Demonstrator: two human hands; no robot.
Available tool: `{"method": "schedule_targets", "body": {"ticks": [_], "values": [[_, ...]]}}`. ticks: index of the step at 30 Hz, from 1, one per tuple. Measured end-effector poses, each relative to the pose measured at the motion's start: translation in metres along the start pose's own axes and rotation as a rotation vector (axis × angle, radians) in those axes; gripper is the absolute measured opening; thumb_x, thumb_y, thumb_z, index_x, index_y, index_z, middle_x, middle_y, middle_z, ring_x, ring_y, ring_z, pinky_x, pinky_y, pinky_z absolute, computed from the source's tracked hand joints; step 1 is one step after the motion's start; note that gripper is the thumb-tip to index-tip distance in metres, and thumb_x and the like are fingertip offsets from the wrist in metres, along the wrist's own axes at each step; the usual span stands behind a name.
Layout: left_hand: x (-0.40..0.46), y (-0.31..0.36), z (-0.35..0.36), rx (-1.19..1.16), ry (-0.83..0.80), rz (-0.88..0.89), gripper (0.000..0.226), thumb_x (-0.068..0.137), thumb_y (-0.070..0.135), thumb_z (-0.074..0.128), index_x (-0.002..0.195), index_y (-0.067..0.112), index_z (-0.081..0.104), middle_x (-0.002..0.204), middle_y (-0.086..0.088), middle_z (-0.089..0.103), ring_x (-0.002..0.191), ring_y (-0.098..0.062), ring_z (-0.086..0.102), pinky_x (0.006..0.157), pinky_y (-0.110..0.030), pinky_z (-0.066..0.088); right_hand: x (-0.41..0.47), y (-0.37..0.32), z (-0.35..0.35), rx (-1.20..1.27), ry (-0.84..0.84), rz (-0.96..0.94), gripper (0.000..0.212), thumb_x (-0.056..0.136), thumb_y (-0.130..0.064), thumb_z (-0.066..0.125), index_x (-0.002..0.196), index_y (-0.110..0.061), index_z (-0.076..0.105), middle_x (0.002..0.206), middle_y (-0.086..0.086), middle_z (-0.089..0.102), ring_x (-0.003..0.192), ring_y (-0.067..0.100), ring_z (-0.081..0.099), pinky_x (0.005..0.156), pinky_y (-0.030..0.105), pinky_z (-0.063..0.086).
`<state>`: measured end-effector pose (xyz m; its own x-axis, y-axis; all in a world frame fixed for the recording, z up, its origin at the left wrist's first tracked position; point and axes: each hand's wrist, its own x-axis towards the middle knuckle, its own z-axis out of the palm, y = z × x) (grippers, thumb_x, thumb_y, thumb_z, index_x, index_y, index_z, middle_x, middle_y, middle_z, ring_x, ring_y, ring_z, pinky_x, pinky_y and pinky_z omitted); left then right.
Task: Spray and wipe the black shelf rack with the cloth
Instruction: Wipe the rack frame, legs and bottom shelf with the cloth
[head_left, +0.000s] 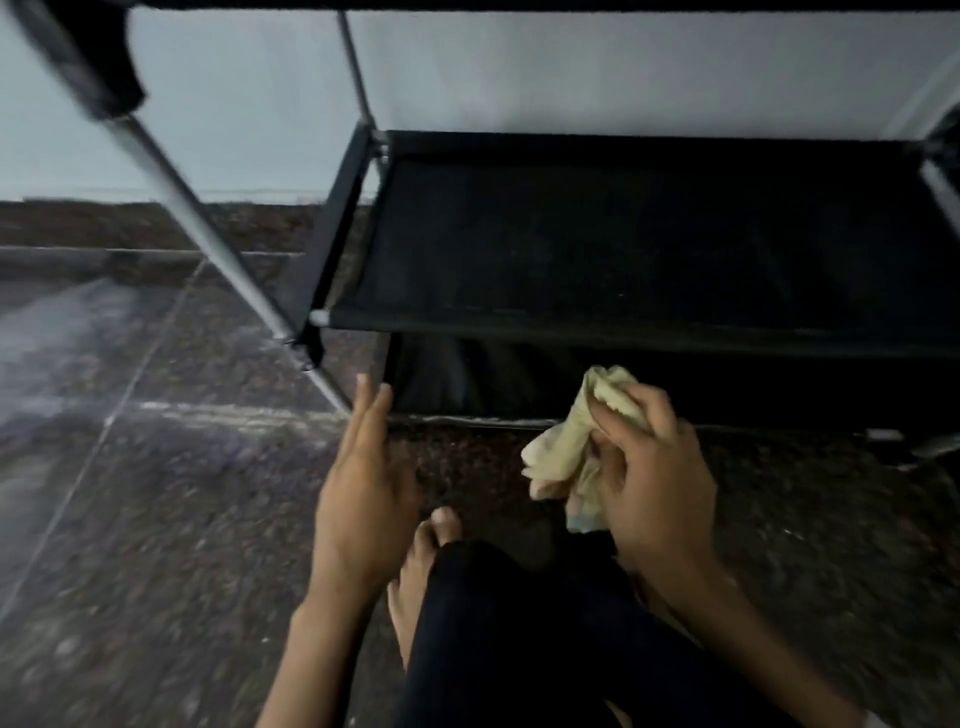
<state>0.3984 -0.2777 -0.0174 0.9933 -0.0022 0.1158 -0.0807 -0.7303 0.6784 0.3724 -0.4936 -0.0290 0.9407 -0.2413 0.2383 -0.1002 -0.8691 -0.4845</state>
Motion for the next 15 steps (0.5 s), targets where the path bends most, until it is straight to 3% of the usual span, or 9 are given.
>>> {"method": "schedule_targets", "body": {"ticks": [2, 4, 7, 9, 10, 12, 15], "values": [[-0.002, -0.017, -0.002, -0.001, -0.077, -0.072, 0.061, 0.088, -0.003, 0.051, 0.145, 0.010, 0.032, 0.153, 0.002, 0.025, 0.139, -0.011, 0.029, 0.098, -0.003, 0.017, 0.014, -0.023, 0.009, -0.074, 0.079, -0.207, 0.038, 0.085, -0.018, 0.051, 0.118, -0.025, 0.068, 0.124, -0.004, 0.056, 0.088, 0.029, 0.056, 0.067, 0.037, 0.052], [0.001, -0.029, -0.005, -0.038, -0.120, -0.156, 0.059, 0.089, 0.001, 0.052, 0.144, 0.010, 0.034, 0.145, -0.004, 0.043, 0.130, -0.017, 0.044, 0.094, -0.010, 0.028, 0.030, -0.046, 0.023, -0.087, 0.045, -0.370, 0.038, 0.083, -0.023, 0.051, 0.116, -0.024, 0.069, 0.123, -0.001, 0.059, 0.086, 0.031, 0.055, 0.068, 0.039, 0.051], [0.010, -0.032, -0.007, -0.125, -0.164, -0.245, 0.049, 0.090, 0.001, 0.051, 0.137, 0.008, 0.040, 0.116, -0.001, 0.056, 0.101, -0.015, 0.056, 0.078, -0.018, 0.037, 0.048, -0.084, 0.066, -0.275, -0.282, -0.544, 0.040, 0.087, -0.042, 0.048, 0.121, -0.026, 0.064, 0.141, -0.003, 0.046, 0.110, 0.037, 0.047, 0.087, 0.050, 0.045], [0.017, -0.034, -0.005, -0.140, -0.217, -0.257, 0.042, 0.090, 0.002, 0.051, 0.131, 0.008, 0.044, 0.107, 0.002, 0.056, 0.101, -0.019, 0.058, 0.076, -0.025, 0.041, 0.053, -0.097, 0.099, -0.471, -0.537, -0.536, 0.050, 0.090, -0.055, 0.043, 0.132, -0.031, 0.051, 0.153, -0.008, 0.026, 0.132, 0.044, 0.026, 0.105, 0.061, 0.026], [0.019, -0.037, -0.003, -0.134, -0.248, -0.249, 0.042, 0.090, 0.002, 0.050, 0.130, 0.010, 0.044, 0.108, -0.001, 0.059, 0.104, -0.024, 0.060, 0.078, -0.029, 0.044, 0.055, -0.098, 0.112, -0.516, -0.571, -0.512, 0.050, 0.090, -0.055, 0.044, 0.136, -0.034, 0.047, 0.155, -0.010, 0.021, 0.134, 0.044, 0.022, 0.106, 0.063, 0.022], [0.023, -0.042, 0.004, -0.094, -0.328, -0.237, 0.047, 0.091, 0.005, 0.049, 0.136, 0.013, 0.039, 0.119, -0.009, 0.061, 0.109, -0.028, 0.059, 0.082, -0.032, 0.046, 0.059, -0.095, 0.122, -0.554, -0.533, -0.496, 0.045, 0.089, -0.051, 0.053, 0.132, -0.040, 0.049, 0.153, -0.012, 0.024, 0.125, 0.042, 0.034, 0.099, 0.057, 0.034], [0.027, -0.052, 0.006, -0.031, -0.428, -0.229, 0.060, 0.093, 0.010, 0.047, 0.148, 0.017, 0.024, 0.136, -0.007, 0.052, 0.120, -0.024, 0.053, 0.089, -0.025, 0.040, 0.051, -0.083, 0.123, -0.614, -0.331, -0.576, 0.041, 0.075, -0.045, 0.072, 0.114, -0.035, 0.067, 0.140, -0.011, 0.048, 0.101, 0.035, 0.055, 0.079, 0.047, 0.047]]}}
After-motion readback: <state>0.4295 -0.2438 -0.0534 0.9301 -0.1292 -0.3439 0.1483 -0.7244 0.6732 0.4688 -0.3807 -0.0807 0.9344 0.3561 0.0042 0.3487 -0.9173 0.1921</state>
